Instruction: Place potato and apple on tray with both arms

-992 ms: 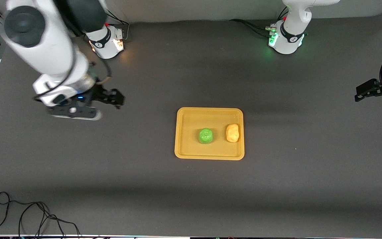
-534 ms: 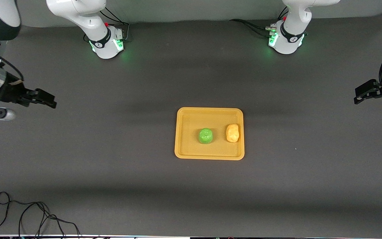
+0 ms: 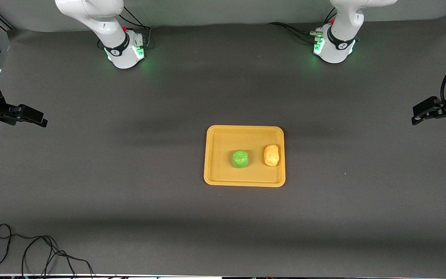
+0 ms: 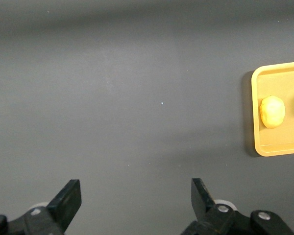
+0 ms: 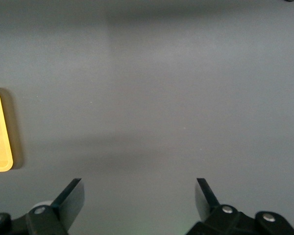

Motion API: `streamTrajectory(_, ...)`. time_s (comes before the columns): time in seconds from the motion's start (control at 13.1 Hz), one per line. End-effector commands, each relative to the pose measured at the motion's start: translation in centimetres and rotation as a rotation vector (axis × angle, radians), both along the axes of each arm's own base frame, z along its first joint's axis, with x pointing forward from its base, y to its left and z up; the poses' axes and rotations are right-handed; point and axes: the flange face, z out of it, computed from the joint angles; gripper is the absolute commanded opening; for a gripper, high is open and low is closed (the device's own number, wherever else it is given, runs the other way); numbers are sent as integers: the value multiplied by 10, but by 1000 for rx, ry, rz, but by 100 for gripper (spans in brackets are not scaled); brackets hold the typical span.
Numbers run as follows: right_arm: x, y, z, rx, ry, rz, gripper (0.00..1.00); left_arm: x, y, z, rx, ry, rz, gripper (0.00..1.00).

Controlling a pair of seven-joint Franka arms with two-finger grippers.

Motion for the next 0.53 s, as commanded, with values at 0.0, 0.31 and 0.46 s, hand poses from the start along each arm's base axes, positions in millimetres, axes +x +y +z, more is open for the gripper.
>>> streamTrajectory(0.0, -1, 2, 4, 5, -21, 21, 100, 1, 0, -8, -6, 45, -6, 100)
streamTrajectory(0.31, 0, 2, 4, 4, -21, 23, 100, 0, 10, -8, -7, 47, 8, 100)
streamTrajectory(0.46, 0, 1, 4, 4, -18, 21, 100, -1, 10, -10, -4, 55, 9, 100)
